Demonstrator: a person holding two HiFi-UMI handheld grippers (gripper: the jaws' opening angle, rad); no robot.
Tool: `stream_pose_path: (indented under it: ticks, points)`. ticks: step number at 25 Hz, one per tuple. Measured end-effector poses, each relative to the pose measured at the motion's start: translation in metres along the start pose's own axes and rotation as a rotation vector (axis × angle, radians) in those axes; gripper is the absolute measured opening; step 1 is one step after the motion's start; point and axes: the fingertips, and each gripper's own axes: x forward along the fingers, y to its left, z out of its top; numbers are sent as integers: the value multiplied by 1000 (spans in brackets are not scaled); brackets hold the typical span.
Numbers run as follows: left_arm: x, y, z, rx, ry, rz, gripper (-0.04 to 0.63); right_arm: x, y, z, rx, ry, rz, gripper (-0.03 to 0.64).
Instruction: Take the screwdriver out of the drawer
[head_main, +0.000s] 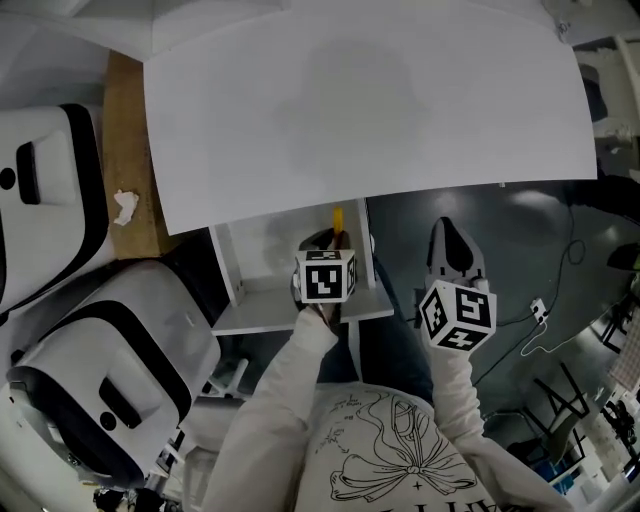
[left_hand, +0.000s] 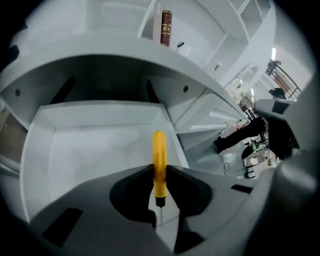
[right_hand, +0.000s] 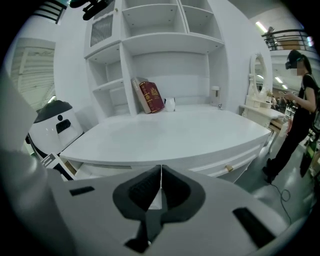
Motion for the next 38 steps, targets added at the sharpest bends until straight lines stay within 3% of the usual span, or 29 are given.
stream_pose_path:
  ticks: [20,27,38]
  points:
    - [-175,-40,53,112,-339,-62,74,-91,67,102,-41,-252,34,6]
    - [-253,-54,90,133,-551,-64,74,-121,83,132,-75,-334,65,6]
    - [-375,-72,141,195,-862,8,74,-163,105,176,-108,-446,127,6]
